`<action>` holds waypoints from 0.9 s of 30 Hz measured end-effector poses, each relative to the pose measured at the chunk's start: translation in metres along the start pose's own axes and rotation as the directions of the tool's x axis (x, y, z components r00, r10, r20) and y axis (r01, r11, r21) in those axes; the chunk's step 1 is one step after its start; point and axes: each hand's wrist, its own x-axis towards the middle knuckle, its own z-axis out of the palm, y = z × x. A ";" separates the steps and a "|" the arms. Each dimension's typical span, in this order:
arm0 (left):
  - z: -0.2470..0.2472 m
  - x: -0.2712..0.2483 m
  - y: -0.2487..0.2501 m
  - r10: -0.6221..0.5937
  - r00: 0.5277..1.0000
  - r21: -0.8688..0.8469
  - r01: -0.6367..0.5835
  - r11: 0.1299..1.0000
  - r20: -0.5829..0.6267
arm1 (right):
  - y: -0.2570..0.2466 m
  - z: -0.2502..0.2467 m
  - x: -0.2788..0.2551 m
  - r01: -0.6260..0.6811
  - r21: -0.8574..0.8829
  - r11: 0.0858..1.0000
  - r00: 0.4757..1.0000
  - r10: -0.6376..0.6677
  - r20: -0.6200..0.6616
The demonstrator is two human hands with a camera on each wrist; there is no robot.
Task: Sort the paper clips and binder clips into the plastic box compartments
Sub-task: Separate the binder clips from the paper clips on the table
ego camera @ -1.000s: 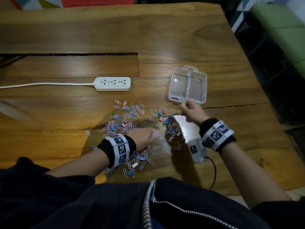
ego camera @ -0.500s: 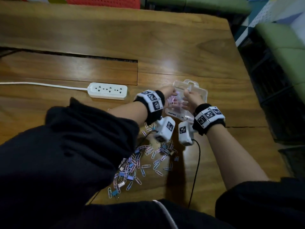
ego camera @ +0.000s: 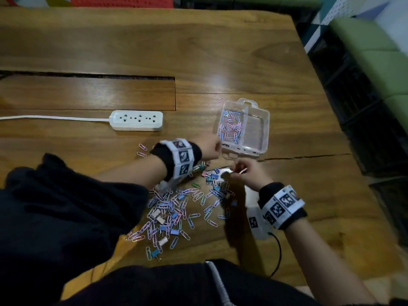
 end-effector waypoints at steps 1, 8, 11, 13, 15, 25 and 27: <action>0.006 -0.009 -0.009 -0.014 1.000 0.097 0.013 0.995 0.014 | 0.005 0.007 -0.003 -0.017 -0.068 0.998 1.000 0.017 0.009; 0.047 -0.029 -0.048 0.090 0.996 0.392 -0.088 0.916 0.014 | 0.010 0.032 -0.018 0.000 -0.330 0.944 0.999 -0.012 -0.034; 0.051 -0.027 -0.048 0.123 0.992 0.337 -0.109 0.935 -0.023 | 0.012 0.038 -0.022 0.009 -0.325 0.946 0.999 -0.026 -0.048; 0.050 -0.025 -0.048 0.124 0.990 0.298 -0.100 0.949 -0.063 | 0.014 0.040 -0.026 0.022 -0.281 0.960 0.997 -0.041 -0.063; 0.049 -0.023 -0.049 0.118 0.987 0.244 -0.090 0.966 -0.106 | 0.017 0.040 -0.029 0.023 -0.244 0.970 0.997 -0.041 -0.068; 0.048 -0.022 -0.054 0.101 0.993 0.355 -0.071 0.932 -0.068 | 0.020 0.044 -0.023 0.001 -0.239 0.971 0.994 -0.026 -0.102; 0.047 -0.024 -0.056 0.050 0.994 0.274 -0.021 0.962 -0.098 | 0.021 0.046 -0.022 -0.002 -0.232 0.973 0.994 -0.024 -0.110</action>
